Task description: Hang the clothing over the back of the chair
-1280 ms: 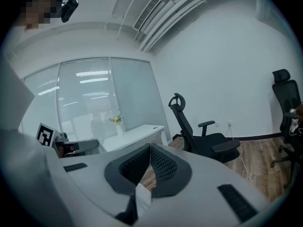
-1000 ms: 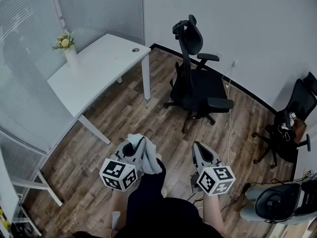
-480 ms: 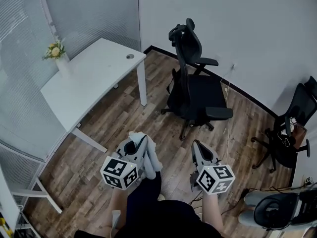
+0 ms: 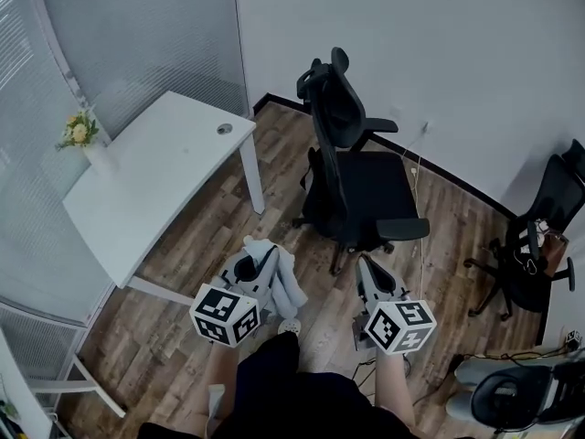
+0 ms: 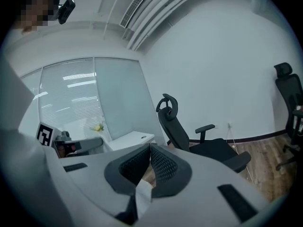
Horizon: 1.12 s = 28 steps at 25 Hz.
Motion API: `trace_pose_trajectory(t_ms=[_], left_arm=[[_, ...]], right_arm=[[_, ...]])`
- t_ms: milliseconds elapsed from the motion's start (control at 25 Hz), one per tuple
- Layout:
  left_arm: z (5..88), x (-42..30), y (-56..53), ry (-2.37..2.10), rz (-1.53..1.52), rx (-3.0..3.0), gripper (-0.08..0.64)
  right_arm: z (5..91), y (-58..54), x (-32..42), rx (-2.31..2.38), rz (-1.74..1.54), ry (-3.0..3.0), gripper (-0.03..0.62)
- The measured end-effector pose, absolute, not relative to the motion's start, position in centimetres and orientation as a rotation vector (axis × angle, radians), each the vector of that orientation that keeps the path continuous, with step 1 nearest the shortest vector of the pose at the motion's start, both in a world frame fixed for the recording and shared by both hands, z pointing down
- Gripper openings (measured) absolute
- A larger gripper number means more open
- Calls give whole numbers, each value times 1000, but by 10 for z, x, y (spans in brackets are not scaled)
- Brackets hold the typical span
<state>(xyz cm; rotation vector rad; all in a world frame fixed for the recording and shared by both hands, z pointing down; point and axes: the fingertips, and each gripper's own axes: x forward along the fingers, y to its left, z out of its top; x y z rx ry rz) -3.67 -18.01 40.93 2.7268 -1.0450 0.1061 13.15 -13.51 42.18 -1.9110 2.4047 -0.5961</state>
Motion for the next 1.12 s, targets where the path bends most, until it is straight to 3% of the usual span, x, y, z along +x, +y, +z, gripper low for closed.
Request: trace_pose_trajectory(t_ms=[560, 1120], left_arm=[[394, 5, -252, -737, 136, 2851, 17], [340, 96, -223, -127, 132, 3122, 17]], right_arm=[[416, -217, 150, -2012, -560, 2307, 29], [396, -213, 192, -2119, -453, 2196, 29]])
